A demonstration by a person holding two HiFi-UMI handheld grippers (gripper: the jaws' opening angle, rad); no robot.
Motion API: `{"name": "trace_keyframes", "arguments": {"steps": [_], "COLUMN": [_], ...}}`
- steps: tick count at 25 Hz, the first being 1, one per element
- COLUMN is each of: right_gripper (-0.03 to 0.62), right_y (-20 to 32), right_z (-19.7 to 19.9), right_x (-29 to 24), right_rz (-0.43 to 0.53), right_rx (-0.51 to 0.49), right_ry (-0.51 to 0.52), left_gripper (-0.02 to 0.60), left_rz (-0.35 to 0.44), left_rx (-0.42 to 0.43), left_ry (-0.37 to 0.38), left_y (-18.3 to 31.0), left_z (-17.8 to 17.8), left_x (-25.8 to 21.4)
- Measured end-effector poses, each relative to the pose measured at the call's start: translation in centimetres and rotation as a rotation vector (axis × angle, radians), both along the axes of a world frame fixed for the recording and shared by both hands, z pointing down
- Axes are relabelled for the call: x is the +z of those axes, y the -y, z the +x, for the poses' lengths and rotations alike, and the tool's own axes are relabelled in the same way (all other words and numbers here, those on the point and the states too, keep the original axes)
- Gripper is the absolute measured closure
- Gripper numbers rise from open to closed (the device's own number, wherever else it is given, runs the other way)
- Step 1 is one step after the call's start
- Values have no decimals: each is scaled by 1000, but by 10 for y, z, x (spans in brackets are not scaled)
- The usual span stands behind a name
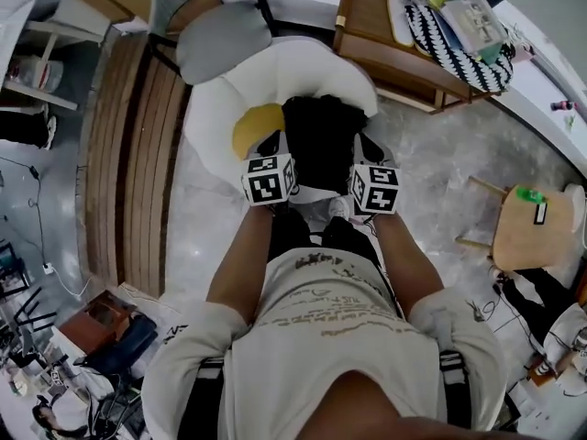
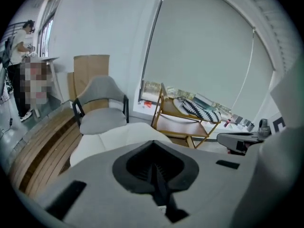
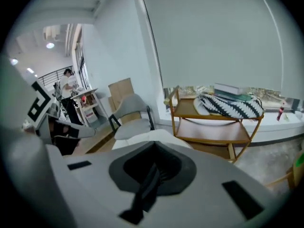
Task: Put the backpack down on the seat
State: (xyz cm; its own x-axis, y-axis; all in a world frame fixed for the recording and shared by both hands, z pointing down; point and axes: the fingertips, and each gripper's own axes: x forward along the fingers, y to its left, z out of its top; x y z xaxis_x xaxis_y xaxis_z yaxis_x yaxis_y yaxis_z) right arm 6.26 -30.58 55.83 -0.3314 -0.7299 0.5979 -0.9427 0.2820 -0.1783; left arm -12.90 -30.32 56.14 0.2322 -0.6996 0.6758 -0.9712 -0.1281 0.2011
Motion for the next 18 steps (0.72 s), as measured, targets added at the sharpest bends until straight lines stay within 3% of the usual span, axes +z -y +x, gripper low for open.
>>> {"name": "trace_keyframes", "arguments": {"steps": [10, 18], "right_gripper": [568, 568], "right_y": [6, 11], "right_z": [-34, -30], "right_x": [-153, -281], "right_rz": [276, 539], "right_rx": [-115, -111], "right_ry": [164, 240], "left_gripper": [560, 560], "left_rz": [278, 487], "left_rx": [64, 56], "left_ry": [88, 84], "left_y": [5, -6], "left_z": [11, 16], "left_x": [-151, -260]}}
